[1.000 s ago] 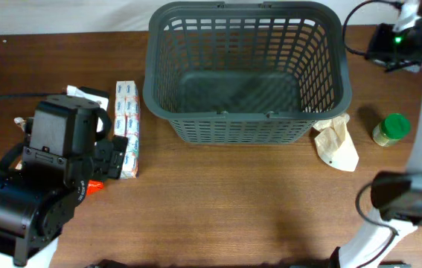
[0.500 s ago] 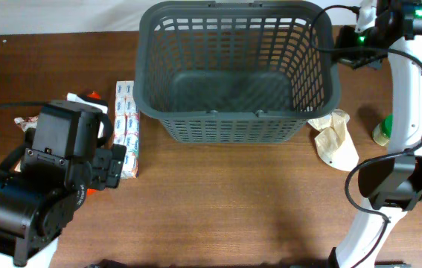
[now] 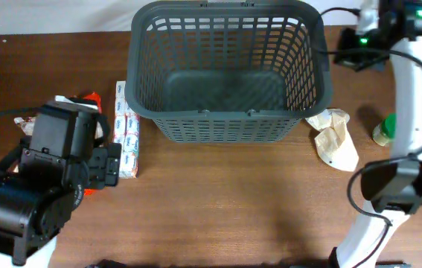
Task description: Pack container
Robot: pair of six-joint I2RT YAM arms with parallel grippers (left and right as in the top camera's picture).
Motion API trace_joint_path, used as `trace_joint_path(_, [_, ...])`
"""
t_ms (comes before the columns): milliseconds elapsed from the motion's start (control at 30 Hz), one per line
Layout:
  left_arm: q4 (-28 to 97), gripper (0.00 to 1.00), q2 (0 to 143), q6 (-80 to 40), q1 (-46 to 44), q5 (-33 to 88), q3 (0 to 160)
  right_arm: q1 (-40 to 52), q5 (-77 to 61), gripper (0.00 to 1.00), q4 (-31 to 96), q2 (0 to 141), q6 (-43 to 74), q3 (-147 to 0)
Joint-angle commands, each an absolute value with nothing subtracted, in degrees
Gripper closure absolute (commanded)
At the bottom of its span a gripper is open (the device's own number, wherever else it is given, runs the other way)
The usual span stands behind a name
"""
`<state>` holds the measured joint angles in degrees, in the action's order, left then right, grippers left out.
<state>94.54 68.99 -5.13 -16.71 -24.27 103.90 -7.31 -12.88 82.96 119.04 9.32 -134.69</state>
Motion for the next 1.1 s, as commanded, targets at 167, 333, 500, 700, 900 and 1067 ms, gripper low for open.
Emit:
trace_joint_path(167, [90.02, 0.01, 72.27, -1.58, 1.45, -9.43, 104.25, -25.43, -8.12, 0.96, 88.4, 97.82, 10.0, -138.72])
trace_joint_path(333, [88.25, 0.01, 81.71, 1.1, 8.16, -6.07, 104.25, -35.03, -6.83, 0.42, 90.28, 94.11, 10.0, -138.72])
trace_joint_path(500, [87.81, 0.0, 93.91, 12.36, 9.17, 2.55, 104.25, -37.63, -6.81, 0.01, 90.7, 94.19, 9.96, -138.06])
trace_joint_path(700, [84.9, 0.16, 107.59, 17.1, 9.1, 2.68, 104.22, -37.63, -6.81, 0.01, 90.7, 94.21, 9.96, -138.06])
trace_joint_path(900, [81.91, 0.07, 116.31, 23.75, 8.91, 8.16, 104.22, -37.63, -6.81, 0.01, 90.7, 94.21, 9.96, -138.06])
trace_joint_path(1067, [79.24, 0.01, 119.0, 23.92, 7.38, 8.14, 104.14, -37.63, -6.81, 0.01, 90.7, 94.21, 9.96, -138.06])
